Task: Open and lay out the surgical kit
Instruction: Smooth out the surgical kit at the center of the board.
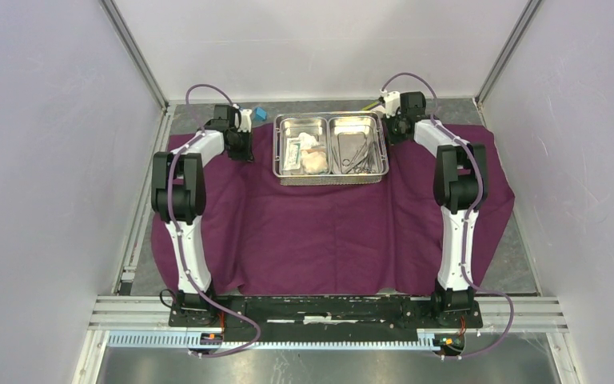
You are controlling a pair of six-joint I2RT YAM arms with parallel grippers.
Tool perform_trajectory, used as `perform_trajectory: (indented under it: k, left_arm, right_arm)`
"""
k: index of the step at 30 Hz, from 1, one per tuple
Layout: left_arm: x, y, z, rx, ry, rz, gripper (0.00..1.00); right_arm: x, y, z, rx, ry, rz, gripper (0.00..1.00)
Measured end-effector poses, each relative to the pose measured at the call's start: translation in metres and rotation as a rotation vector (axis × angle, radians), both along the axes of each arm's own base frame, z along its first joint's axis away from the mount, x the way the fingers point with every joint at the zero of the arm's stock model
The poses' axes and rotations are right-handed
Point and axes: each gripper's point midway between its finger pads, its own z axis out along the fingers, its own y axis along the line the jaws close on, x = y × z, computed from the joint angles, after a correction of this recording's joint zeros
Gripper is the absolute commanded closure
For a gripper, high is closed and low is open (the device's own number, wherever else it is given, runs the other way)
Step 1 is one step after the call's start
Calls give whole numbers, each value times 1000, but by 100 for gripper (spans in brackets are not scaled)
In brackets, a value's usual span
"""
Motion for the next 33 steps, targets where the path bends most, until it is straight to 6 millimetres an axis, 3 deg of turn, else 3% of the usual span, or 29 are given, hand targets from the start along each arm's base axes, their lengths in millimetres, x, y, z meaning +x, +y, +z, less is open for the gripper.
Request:
perform_trajectory:
  k: [9, 23, 33]
  left_arm:
    - [11, 2, 1, -11, -1, 22, 98]
    - [10, 6, 0, -13, 3, 8, 98]
    - [7, 9, 0, -7, 16, -4, 98]
  right_arm:
    - [1, -1, 0, -17, -1, 17, 100]
    - [1, 1, -1, -29, -1, 35, 100]
    - [16, 4, 1, -58, -2, 62, 100]
